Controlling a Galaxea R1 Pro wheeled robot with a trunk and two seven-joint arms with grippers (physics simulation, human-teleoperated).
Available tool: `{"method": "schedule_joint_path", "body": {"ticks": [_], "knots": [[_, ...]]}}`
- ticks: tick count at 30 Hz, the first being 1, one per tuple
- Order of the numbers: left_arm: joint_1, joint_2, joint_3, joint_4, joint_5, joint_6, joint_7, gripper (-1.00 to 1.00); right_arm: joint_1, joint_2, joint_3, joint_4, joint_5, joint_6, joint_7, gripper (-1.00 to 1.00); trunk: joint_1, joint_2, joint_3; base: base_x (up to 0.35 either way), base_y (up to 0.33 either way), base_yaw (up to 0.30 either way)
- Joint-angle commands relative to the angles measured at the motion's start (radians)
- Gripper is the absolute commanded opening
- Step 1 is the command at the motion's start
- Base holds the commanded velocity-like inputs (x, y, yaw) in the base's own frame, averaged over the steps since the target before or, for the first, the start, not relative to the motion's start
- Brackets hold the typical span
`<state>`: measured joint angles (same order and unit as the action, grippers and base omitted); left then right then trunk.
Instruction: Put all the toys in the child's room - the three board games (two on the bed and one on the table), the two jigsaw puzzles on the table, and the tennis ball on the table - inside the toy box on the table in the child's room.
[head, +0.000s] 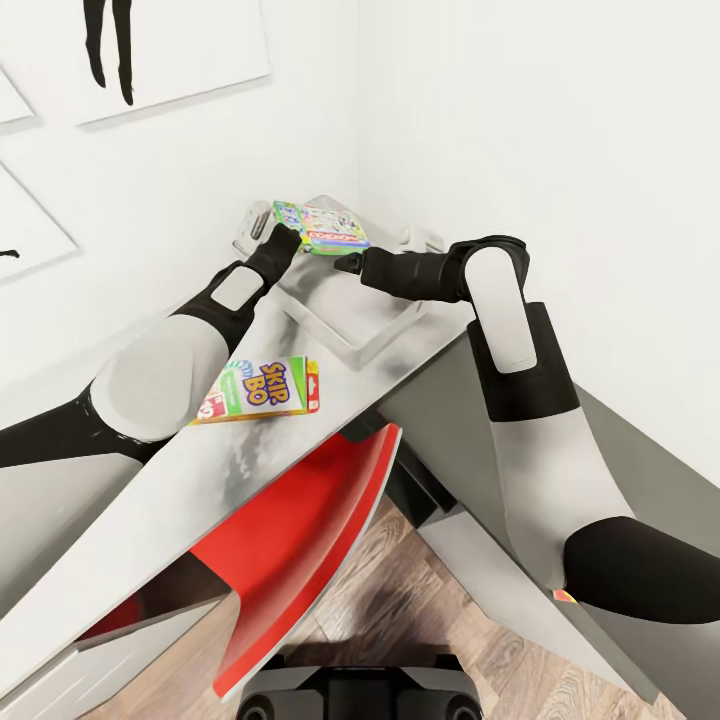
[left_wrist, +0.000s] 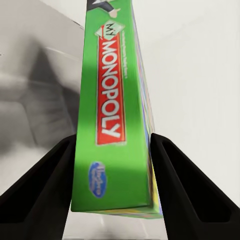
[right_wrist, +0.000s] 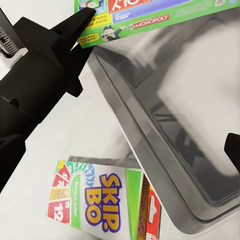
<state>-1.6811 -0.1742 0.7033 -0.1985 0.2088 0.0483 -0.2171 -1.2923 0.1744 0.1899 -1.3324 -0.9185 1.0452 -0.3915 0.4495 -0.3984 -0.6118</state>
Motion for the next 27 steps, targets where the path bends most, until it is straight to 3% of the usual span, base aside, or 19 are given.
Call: {"method": "schedule_joint_path", "body": {"ticks": [1,27], "knots": [[-0.002,0.0,0.002,-0.001,0.009,0.007,0.002,-1.0,-0.001,0.0,0.0,-0.001,-0.01,0.002,-0.01,1.0,0.001,-0.002,-0.001,0.0,0.0,0.0],[-0.005,0.0,0.002,0.004,0.009,0.019,0.008,-1.0,-0.001,0.0,0.0,-0.001,-0.01,0.002,-0.01,1.0,0.001,-0.002,-0.001,0.0,0.0,0.0]]}}
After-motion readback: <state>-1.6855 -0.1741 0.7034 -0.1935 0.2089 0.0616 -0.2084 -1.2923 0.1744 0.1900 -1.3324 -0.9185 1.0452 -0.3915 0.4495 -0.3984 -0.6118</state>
